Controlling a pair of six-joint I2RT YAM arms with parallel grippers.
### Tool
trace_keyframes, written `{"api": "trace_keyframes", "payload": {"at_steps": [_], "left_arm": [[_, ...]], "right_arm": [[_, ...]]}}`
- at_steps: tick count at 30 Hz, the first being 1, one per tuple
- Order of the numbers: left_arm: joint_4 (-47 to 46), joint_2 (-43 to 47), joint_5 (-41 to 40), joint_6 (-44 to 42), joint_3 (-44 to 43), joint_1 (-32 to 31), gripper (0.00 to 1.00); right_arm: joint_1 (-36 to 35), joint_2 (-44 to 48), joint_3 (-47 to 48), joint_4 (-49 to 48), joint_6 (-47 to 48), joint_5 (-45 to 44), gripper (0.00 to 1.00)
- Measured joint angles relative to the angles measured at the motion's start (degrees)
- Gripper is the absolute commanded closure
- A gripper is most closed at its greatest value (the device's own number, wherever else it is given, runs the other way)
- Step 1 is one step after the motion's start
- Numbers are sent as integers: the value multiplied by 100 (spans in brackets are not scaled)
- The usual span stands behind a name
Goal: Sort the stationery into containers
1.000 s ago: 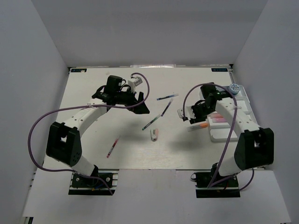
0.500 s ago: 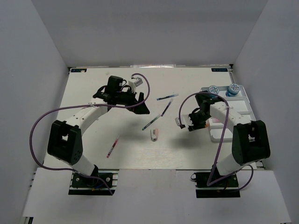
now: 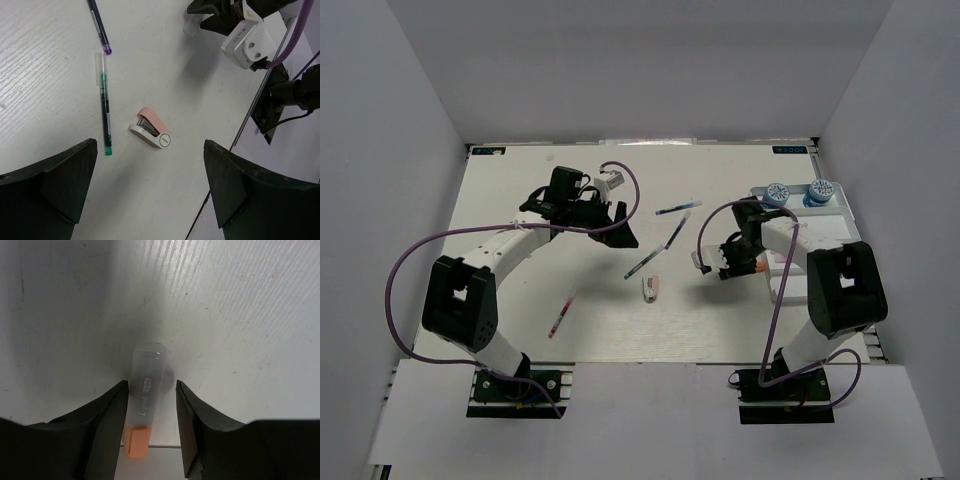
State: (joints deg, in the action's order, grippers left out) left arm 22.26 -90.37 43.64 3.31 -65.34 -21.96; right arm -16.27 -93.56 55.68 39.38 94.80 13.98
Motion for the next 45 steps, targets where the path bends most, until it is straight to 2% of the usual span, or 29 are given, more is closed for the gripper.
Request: {"api": "trace_keyframes", "payload": {"at_steps": [8, 11, 12, 13, 19, 22, 27, 32, 37, 45], "left_arm": [[-4, 0, -7, -7, 2, 9, 4], [-4, 0, -4, -4, 2, 9, 4], [-4, 0, -7, -4, 2, 9, 4], [-4, 0, -4, -4, 2, 9, 4], [-7, 0, -7, 7, 2, 9, 4], [-31, 0, -9, 44, 2, 9, 5], [-46, 0, -9, 85, 2, 9, 5], [-44, 0, -28, 81, 2, 9, 5], [-44, 0, -46, 79, 2, 9, 5], [-44, 0, -57, 76, 2, 9, 5]], "right_arm": [[-4, -138, 0, -74, -129, -57, 58], [-28, -138, -22, -81, -151, -63, 71], [-39, -131, -31, -94, -168, -70, 79], [-48, -127, -31, -101, -179, -79, 82], [-271, -76, 42, 94, -487, 35, 98], [-557, 81, 337, 332, -774, 234, 100], [-1156, 245, 1394, 575, -1309, 450, 100], [-1266, 334, 2015, 737, -1517, 435, 100], [-743, 584, 1899, 1008, -1241, 74, 100], [1401, 721, 1652, 1244, -57, -378, 100]]}}
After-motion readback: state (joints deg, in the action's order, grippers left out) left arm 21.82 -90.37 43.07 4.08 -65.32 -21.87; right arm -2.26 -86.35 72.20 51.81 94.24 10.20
